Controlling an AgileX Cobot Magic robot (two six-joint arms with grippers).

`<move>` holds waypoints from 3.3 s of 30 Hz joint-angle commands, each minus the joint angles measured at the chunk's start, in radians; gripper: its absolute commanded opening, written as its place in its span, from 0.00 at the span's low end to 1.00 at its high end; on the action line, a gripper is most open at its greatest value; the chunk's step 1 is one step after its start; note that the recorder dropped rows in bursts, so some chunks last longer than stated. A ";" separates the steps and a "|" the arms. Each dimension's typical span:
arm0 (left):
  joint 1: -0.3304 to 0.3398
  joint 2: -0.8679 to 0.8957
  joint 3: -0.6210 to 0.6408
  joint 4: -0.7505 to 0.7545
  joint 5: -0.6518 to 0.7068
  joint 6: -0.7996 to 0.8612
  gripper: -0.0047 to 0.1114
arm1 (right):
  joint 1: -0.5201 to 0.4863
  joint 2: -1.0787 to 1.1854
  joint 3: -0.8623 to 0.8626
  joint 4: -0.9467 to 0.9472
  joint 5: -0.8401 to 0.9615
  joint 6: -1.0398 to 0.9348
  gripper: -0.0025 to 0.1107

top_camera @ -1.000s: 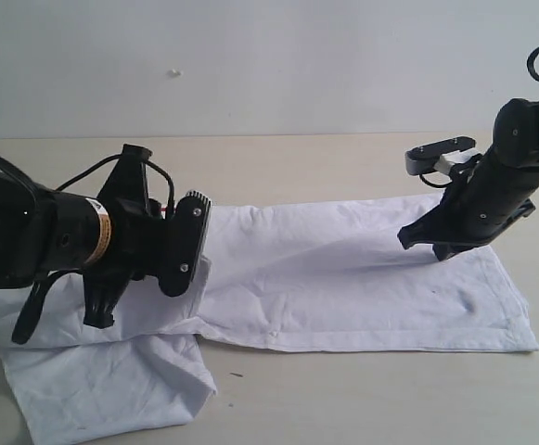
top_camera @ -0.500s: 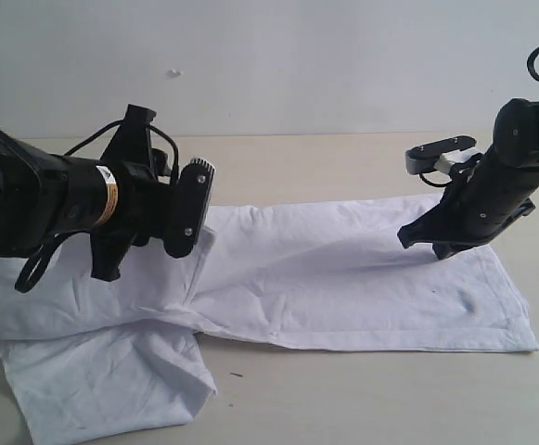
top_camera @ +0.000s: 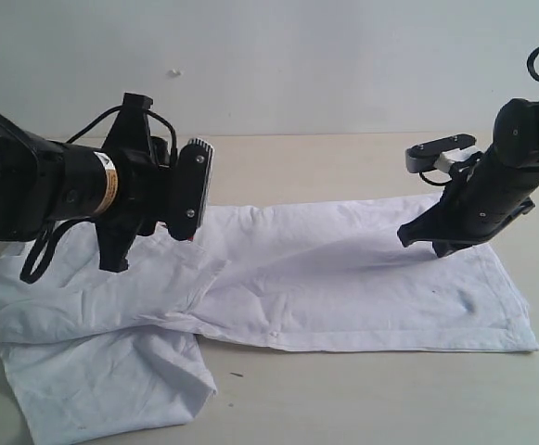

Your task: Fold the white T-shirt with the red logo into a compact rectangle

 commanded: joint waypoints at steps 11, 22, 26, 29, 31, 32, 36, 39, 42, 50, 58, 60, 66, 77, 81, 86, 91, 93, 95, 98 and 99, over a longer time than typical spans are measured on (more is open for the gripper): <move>-0.023 -0.036 -0.030 -0.993 0.142 0.202 0.06 | -0.002 -0.004 0.003 -0.005 -0.014 0.001 0.02; -0.127 -0.060 -0.052 -1.566 0.496 0.522 0.43 | -0.002 -0.004 0.003 0.004 -0.006 0.001 0.02; -0.211 -0.060 0.092 -1.491 0.360 0.316 0.55 | -0.002 -0.004 0.003 0.007 -0.006 0.001 0.02; -0.249 -0.060 0.115 -1.482 0.377 0.311 0.62 | -0.002 -0.004 0.003 0.006 0.002 0.001 0.02; -0.293 -0.057 0.117 -1.438 0.389 0.308 0.62 | -0.002 -0.004 0.003 0.006 0.002 0.001 0.02; -0.301 -0.046 0.117 -1.422 0.387 0.306 0.62 | -0.002 -0.004 0.003 0.006 0.004 0.001 0.02; -0.301 0.014 0.117 -1.401 0.382 0.303 0.62 | -0.002 -0.004 0.003 0.006 0.011 0.001 0.02; -0.301 0.060 0.117 -1.351 0.382 0.290 0.62 | -0.002 -0.004 0.003 0.006 0.013 0.001 0.02; -0.301 0.083 0.117 -1.291 0.378 0.228 0.62 | -0.002 -0.004 0.003 0.006 0.013 0.001 0.02; -0.301 0.105 0.117 -1.258 0.417 0.226 0.35 | -0.002 -0.004 0.003 0.006 0.013 0.001 0.02; -0.301 0.051 0.113 -1.237 0.481 0.235 0.04 | -0.002 -0.004 0.003 0.009 0.012 0.001 0.02; -0.301 0.020 0.103 -1.237 0.506 0.247 0.04 | -0.002 -0.004 0.003 0.026 0.012 0.001 0.02; -0.301 -0.087 0.067 -1.219 0.540 0.374 0.04 | -0.002 -0.004 0.003 0.029 0.010 0.001 0.02; -0.299 -0.115 0.067 -0.742 0.459 0.372 0.04 | -0.002 -0.004 0.003 0.029 0.009 -0.001 0.02; -0.256 -0.115 0.067 -0.658 0.334 0.355 0.08 | -0.002 -0.004 0.003 0.024 0.009 -0.001 0.02; -0.130 -0.115 0.067 -0.654 0.220 0.355 0.48 | -0.002 -0.004 0.003 0.014 -0.001 -0.003 0.02; -0.053 -0.117 0.067 -0.645 0.161 0.223 0.46 | -0.002 -0.004 0.003 0.014 -0.001 -0.003 0.02; -0.069 -0.128 0.067 -0.670 0.191 0.186 0.46 | -0.002 -0.004 0.003 0.014 -0.001 -0.003 0.02; -0.090 -0.143 0.067 -0.731 0.213 0.176 0.46 | -0.002 -0.004 0.003 0.014 -0.001 -0.003 0.02; -0.159 -0.181 0.067 -0.905 0.283 0.261 0.46 | -0.002 -0.004 0.003 0.014 -0.001 -0.003 0.02; -0.180 -0.189 0.067 -0.958 0.318 0.322 0.46 | -0.002 -0.004 0.003 0.014 -0.001 -0.003 0.02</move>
